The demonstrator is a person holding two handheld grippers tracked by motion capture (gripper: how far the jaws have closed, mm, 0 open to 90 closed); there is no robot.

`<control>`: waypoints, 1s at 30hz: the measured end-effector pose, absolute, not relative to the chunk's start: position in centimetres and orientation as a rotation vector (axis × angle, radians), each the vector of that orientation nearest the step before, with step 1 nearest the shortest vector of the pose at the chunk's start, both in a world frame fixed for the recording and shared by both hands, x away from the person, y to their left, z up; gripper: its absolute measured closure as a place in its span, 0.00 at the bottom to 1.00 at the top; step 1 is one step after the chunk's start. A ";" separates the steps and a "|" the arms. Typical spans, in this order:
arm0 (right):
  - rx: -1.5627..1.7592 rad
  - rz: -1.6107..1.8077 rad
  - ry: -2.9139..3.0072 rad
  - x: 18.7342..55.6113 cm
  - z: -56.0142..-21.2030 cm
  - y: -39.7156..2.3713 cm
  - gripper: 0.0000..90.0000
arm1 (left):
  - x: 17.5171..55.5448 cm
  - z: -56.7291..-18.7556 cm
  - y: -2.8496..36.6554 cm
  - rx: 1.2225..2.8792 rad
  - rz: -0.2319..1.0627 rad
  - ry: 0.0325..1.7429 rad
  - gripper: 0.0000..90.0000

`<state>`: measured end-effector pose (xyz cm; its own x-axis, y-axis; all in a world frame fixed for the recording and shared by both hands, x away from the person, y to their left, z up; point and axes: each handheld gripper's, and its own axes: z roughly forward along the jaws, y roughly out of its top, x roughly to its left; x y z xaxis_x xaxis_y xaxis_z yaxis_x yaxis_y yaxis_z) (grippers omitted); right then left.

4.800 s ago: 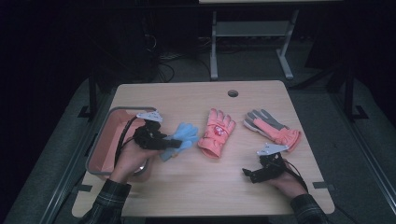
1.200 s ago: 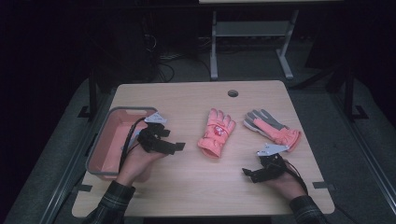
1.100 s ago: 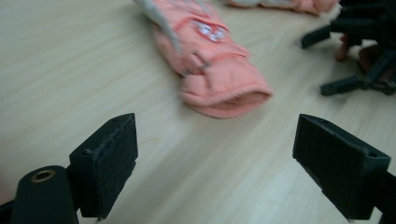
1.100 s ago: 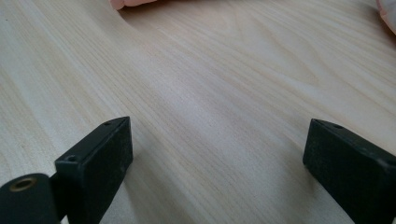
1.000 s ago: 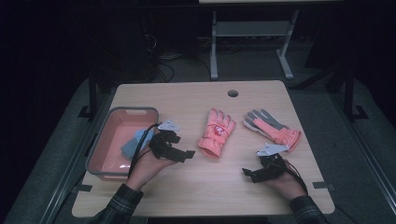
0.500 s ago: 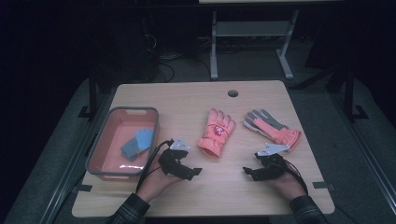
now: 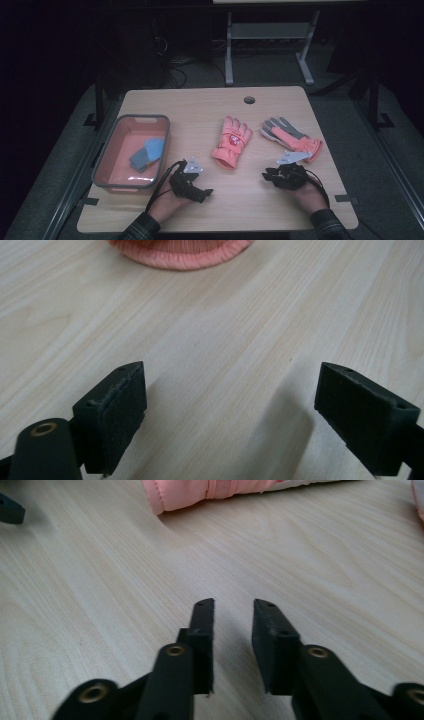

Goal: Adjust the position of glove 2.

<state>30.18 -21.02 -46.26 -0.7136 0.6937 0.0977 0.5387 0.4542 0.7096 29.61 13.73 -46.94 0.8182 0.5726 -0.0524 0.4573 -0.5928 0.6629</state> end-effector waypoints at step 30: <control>1.233 0.978 2.273 37.6 -41.2 -29.8 1.00 | 29.0 -47.7 14.8 2.262 0.272 0.661 0.14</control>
